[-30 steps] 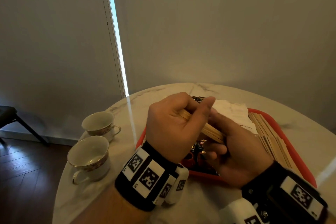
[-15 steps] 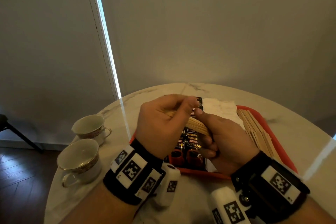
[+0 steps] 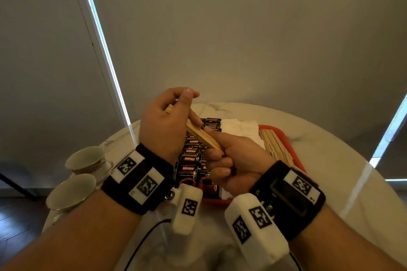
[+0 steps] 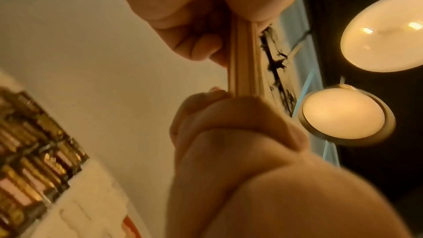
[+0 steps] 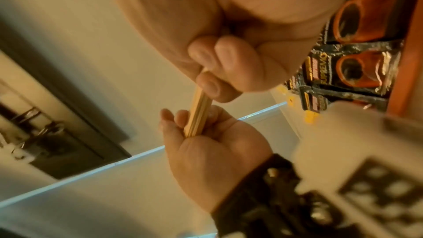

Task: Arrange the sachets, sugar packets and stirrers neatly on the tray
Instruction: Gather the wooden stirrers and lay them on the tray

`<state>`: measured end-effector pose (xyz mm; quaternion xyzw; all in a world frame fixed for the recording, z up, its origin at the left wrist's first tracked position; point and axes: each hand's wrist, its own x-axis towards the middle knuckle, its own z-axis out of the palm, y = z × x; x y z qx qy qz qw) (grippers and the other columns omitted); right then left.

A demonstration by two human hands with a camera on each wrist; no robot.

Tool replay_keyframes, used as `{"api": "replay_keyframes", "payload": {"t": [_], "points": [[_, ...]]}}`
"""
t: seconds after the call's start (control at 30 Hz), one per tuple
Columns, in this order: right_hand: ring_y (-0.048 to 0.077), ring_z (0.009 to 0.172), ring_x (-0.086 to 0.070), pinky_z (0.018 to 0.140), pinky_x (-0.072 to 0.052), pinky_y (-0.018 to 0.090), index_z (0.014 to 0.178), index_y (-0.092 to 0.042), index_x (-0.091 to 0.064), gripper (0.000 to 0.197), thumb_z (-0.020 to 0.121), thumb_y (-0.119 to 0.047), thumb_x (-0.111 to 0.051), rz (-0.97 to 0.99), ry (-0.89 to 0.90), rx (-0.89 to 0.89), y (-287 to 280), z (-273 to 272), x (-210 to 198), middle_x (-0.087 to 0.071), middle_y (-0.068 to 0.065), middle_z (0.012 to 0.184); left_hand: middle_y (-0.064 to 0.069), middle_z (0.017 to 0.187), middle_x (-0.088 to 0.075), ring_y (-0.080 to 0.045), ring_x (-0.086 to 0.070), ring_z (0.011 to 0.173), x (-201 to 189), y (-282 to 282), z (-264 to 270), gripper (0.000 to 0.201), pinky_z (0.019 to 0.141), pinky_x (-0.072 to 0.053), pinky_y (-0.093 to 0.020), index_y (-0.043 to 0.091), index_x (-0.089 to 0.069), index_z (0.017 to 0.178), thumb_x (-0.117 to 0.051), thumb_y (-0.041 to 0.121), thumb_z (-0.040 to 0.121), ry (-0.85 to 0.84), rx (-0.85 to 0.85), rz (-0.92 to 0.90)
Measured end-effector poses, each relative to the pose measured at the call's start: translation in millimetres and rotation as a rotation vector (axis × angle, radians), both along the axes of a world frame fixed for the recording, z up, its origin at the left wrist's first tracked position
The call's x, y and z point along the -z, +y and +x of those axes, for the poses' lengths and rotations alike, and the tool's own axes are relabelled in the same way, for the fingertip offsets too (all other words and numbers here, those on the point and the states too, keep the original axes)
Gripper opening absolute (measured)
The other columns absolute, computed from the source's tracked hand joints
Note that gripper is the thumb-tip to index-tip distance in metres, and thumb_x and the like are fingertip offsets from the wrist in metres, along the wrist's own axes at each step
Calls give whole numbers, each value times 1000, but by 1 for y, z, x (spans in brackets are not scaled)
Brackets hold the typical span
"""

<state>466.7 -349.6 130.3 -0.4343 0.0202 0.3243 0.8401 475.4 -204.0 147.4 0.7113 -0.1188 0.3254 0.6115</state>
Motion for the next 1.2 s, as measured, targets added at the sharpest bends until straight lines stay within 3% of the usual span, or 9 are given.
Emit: {"api": "replay_keyframes", "payload": {"t": [0.17, 0.3, 0.37, 0.47, 0.63, 0.73, 0.9, 1.07, 1.2], "points": [[12, 46, -40, 42, -39, 23, 113, -9, -60, 29, 105, -35, -51, -206, -340, 50, -3, -4, -7, -55, 8, 64, -3, 60, -61, -17, -56, 52, -3, -1, 18, 23, 55, -48, -30, 20, -77, 104, -55, 25, 106, 214, 74, -222], [31, 70, -67, 68, -58, 42, 96, -7, -61, 29, 98, -36, -64, -603, -796, 126, -20, 4, -19, -72, 14, 83, 0, 61, -59, -11, -55, 50, -10, -10, 29, 22, 48, -48, -24, 17, -76, 107, -54, 20, 106, 374, 125, -316], [28, 78, -72, 73, -60, 41, 80, -15, -56, 28, 91, -34, -73, -790, -960, 104, -30, 8, -27, -72, 11, 82, 1, 61, -59, -12, -56, 53, -11, -18, 36, 22, 51, -48, -26, 18, -76, 105, -54, 21, 106, 402, 137, -264], [16, 66, -69, 64, -56, 32, 73, -20, -53, 32, 84, -33, -80, -1029, -1052, 83, -41, 15, -38, -69, 6, 74, -1, 67, -61, -15, -59, 58, -15, -32, 49, 21, 58, -53, -31, 18, -75, 105, -54, 20, 105, 507, 189, -238], [30, 78, -74, 65, -60, 37, 65, -20, -51, 30, 82, -14, -76, -1037, -977, 153, -53, 36, -40, -73, 18, 85, -9, 86, -70, -22, -69, 73, -16, -60, 76, 22, 83, -62, -43, 9, -75, 104, -63, 27, 102, 712, 264, -293], [21, 58, -65, 52, -52, 28, 71, -16, -55, 23, 82, -13, -75, -1008, -860, 190, -62, 52, -38, -73, 16, 77, -11, 85, -72, -24, -71, 73, -11, -77, 92, 34, 72, -62, -39, 5, -73, 108, -72, 37, 96, 759, 258, -309], [16, 60, -63, 55, -53, 29, 85, -11, -68, 17, 86, -26, -76, -1184, -672, 274, -92, 86, -33, -75, 10, 78, -17, 108, -70, -32, -73, 91, 1, -101, 108, 43, 62, -62, -37, 7, -59, 124, -66, 42, 99, 875, 305, -280], [19, 65, -65, 73, -60, 34, 87, -11, -72, 22, 87, -33, -74, -1563, -502, 197, -122, 121, -4, -74, 6, 77, -18, 118, -66, -33, -69, 94, 14, -118, 118, 34, 75, -61, -40, 4, -58, 138, -56, 17, 106, 1018, 332, 2], [17, 68, -62, 54, -44, 25, 91, -14, -70, 26, 84, -39, -75, -1736, -447, 94, -123, 138, 14, -69, 3, 81, -21, 134, -64, -37, -69, 113, 27, -131, 125, 32, 84, -58, -40, -3, -57, 136, -50, 8, 107, 1075, 358, 197]]}}
